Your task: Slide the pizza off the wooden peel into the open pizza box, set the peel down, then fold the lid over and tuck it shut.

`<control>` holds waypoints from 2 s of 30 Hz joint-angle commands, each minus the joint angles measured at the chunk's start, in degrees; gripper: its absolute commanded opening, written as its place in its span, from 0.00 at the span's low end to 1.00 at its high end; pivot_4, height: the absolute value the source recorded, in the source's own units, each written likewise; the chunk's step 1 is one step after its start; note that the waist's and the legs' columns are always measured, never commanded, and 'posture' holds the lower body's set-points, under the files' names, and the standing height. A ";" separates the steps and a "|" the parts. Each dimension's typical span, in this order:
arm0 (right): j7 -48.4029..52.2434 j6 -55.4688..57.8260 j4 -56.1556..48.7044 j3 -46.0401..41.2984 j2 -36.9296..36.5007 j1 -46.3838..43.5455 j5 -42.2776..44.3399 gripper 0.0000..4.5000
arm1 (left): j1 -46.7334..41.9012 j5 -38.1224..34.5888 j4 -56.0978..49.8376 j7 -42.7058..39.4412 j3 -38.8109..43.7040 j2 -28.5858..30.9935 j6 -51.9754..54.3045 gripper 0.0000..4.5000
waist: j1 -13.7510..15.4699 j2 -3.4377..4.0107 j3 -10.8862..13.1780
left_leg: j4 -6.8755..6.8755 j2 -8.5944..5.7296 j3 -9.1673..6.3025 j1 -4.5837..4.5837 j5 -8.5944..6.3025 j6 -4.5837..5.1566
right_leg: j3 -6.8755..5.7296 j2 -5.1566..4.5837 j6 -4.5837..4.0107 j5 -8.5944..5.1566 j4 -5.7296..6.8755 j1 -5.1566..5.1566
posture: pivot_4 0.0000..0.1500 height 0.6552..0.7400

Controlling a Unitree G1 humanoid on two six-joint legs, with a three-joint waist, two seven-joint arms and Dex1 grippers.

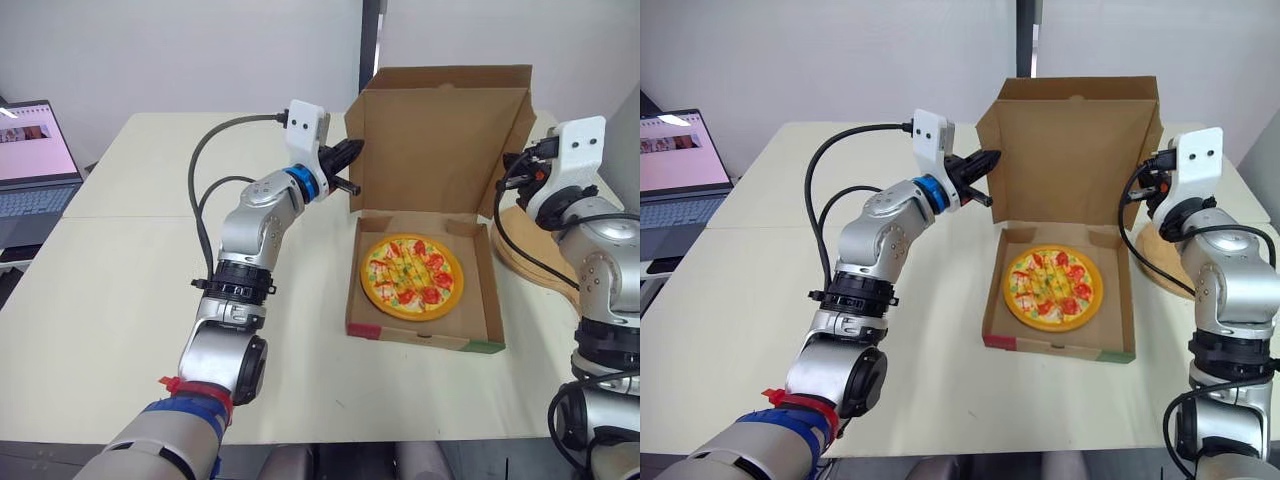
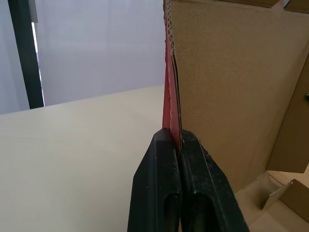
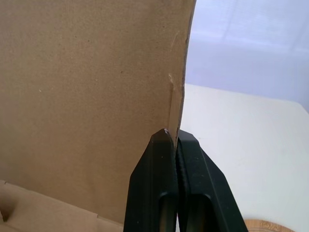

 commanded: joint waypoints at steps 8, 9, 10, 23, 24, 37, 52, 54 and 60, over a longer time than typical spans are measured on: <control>4.50 0.78 -10.83 -1.40 -0.68 4.66 4.69 0.01 | 7.95 -9.14 -24.79 0.79 -0.36 -1.22 18.74 0.00 | 0.01 0.01 0.00 | 0.00 0.00 -0.03 0.00 0.00 0.00 | 0.01 0.00 0.00 0.00 0.02 -0.01 | 1.00 1.00; 4.49 1.32 -11.85 -2.09 -0.75 5.66 5.25 0.01 | 9.05 -10.34 -27.07 1.59 0.05 -1.29 21.10 0.00 | 0.02 0.01 -0.01 | 0.00 0.00 -0.02 0.00 0.00 0.00 | 0.02 0.00 0.00 0.00 0.02 -0.01 | 1.00 1.00; 4.38 1.66 -12.72 -2.58 -0.78 6.46 5.45 0.01 | 9.94 -11.65 -28.91 2.87 0.81 -1.75 23.57 0.00 | 0.03 0.01 -0.01 | 0.00 0.00 -0.03 0.01 0.00 0.00 | 0.02 0.00 0.00 0.00 0.02 0.00 | 1.00 1.00; -0.74 4.43 -22.79 -3.01 4.85 12.51 6.16 0.01 | 16.01 -11.74 -35.77 4.78 -2.28 -1.87 23.80 0.00 | 0.15 0.05 -0.04 | 0.00 0.02 0.00 0.11 0.00 0.00 | 0.05 0.03 0.00 0.00 0.03 0.07 | 1.00 1.00; -0.85 4.33 -22.98 -2.81 4.93 12.64 6.04 0.01 | 15.92 -11.45 -35.68 4.67 -2.80 -1.79 23.22 0.00 | 0.17 0.05 -0.04 | 0.00 0.02 0.00 0.11 0.00 0.00 | 0.05 0.03 0.00 0.00 0.04 0.08 | 1.00 1.00; -0.70 6.68 -24.66 -3.64 4.51 12.87 7.27 0.01 | 14.51 -21.85 -35.65 10.22 5.29 -6.98 35.57 0.00 | 0.28 0.04 -0.05 | 0.01 0.02 -0.02 0.15 0.00 0.01 | 0.03 0.03 0.00 0.00 0.02 0.18 | 1.00 1.00; -2.40 13.76 -29.62 -6.07 7.23 14.87 11.87 0.01 | 17.33 -23.75 -37.31 12.21 4.98 -8.10 37.34 0.00 | 0.54 0.06 -0.09 | 0.01 0.02 -0.02 0.20 0.00 0.01 | 0.03 0.04 -0.01 0.00 0.01 0.21 | 1.00 1.00; -2.84 13.53 -30.54 -5.61 7.88 15.79 11.68 0.01 | 18.51 -24.19 -38.22 12.02 4.89 -7.96 37.50 0.00 | 0.46 0.06 -0.11 | 0.01 0.03 -0.02 0.21 0.00 0.01 | 0.04 0.05 -0.01 0.00 0.01 0.22 | 1.00 1.00; -3.21 12.43 -32.86 -4.95 9.11 18.34 11.67 0.01 | 21.77 -25.41 -40.88 11.78 4.28 -6.55 37.49 0.00 | 0.40 0.07 -0.19 | 0.01 0.03 0.01 0.30 0.00 0.01 | 0.06 0.06 -0.01 0.00 0.02 0.29 | 1.00 1.00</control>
